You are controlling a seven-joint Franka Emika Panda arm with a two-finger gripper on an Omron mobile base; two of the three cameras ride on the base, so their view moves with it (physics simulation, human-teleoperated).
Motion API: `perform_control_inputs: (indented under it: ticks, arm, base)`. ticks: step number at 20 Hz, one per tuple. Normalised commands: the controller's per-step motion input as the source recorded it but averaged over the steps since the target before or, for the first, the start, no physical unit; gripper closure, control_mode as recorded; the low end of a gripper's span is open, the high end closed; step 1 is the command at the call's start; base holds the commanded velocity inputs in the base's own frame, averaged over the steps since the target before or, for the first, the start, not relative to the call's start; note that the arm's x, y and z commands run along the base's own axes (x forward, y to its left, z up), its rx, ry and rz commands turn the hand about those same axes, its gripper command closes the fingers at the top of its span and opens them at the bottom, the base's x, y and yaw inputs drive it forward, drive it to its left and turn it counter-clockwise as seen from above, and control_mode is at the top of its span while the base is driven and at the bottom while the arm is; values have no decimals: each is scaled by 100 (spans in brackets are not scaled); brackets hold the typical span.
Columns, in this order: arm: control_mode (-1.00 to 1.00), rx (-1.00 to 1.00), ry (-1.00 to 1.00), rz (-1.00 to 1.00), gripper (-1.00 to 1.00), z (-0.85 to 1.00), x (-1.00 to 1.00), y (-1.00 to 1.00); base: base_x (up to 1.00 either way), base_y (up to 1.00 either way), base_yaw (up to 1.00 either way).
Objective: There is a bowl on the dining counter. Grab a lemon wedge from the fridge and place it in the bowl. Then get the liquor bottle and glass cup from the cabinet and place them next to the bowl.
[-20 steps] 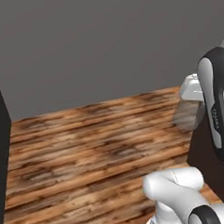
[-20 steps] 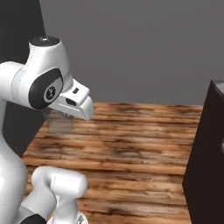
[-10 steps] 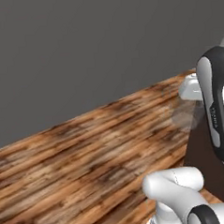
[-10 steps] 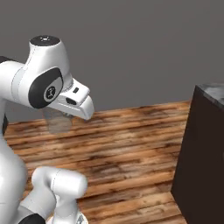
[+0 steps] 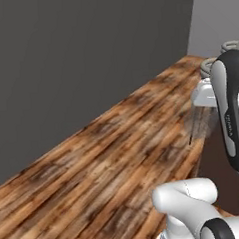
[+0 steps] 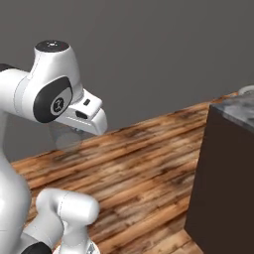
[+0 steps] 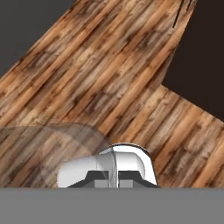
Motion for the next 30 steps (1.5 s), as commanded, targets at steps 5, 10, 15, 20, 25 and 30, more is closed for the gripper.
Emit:
perform_control_inputs:
  ticks: [5, 10, 15, 20, 25, 30]
  arm:
    - [100, 0, 0, 0, 100, 0, 0, 0]
    - [100, 0, 0, 0, 100, 0, 0, 0]
    - [100, 0, 0, 0, 100, 0, 0, 0]
    - [100, 0, 0, 0, 100, 0, 0, 0]
    - [100, 0, 0, 0, 100, 0, 0, 0]
    - [100, 0, 0, 0, 100, 0, 0, 0]
  base:
    - [100, 76, -49]
    - [100, 74, -49]
    - [100, 72, -49]
    - [100, 72, -49]
    - [100, 72, -48]
    - [100, 74, -47]
